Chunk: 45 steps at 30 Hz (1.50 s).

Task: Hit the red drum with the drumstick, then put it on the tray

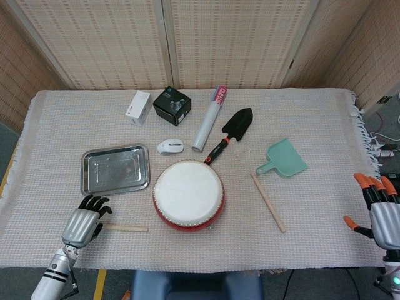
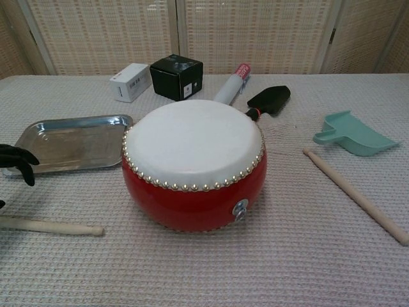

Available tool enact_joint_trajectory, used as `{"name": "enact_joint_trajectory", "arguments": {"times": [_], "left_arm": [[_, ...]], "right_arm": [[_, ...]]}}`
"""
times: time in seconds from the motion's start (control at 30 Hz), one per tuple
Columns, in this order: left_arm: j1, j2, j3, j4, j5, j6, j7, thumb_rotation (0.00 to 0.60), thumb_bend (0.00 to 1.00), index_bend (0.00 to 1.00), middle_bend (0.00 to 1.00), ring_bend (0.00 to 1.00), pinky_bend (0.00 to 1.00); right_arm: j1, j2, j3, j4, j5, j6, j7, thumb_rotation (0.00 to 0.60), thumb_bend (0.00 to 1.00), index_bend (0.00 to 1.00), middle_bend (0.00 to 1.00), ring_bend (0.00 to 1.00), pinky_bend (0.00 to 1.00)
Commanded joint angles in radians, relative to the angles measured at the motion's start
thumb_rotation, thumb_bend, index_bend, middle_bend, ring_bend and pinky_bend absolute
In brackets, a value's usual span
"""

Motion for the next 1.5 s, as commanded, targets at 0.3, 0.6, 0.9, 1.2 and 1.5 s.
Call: {"name": "enact_joint_trajectory", "arguments": {"times": [0.3,0.6,0.9,1.2,1.5], "left_arm": [[0.002,-0.088,0.013,0.032,-0.033,-0.007,0.029,0.6,0.31,0.44,0.17,0.13,0.11],[-0.009,-0.162,0.004,0.013,-0.09,-0.029,0.105,0.6,0.28,0.44,0.16,0.11,0.09],[-0.016,-0.184,-0.01,-0.012,-0.157,-0.041,0.156,0.6,0.31,0.48,0.16,0.11,0.09],[-0.023,-0.184,-0.007,-0.031,-0.193,-0.05,0.175,0.6,0.34,0.49,0.16,0.11,0.09],[-0.028,-0.2,-0.008,-0.023,-0.211,-0.047,0.168,0.6,0.35,0.52,0.17,0.11,0.09]], "right_arm": [[0.003,0.001,-0.001,-0.002,0.003,-0.01,0.007,0.6,0.16,0.0,0.07,0.0,0.0],[0.014,0.005,-0.002,-0.003,0.001,-0.028,0.016,0.6,0.16,0.0,0.07,0.0,0.0],[0.007,0.006,-0.004,0.002,0.002,-0.019,0.029,0.6,0.16,0.0,0.07,0.0,0.0],[0.007,0.007,-0.007,0.002,0.0,-0.022,0.034,0.6,0.16,0.0,0.07,0.0,0.0],[0.008,0.009,-0.009,-0.002,0.001,-0.027,0.035,0.6,0.16,0.0,0.07,0.0,0.0]]}}
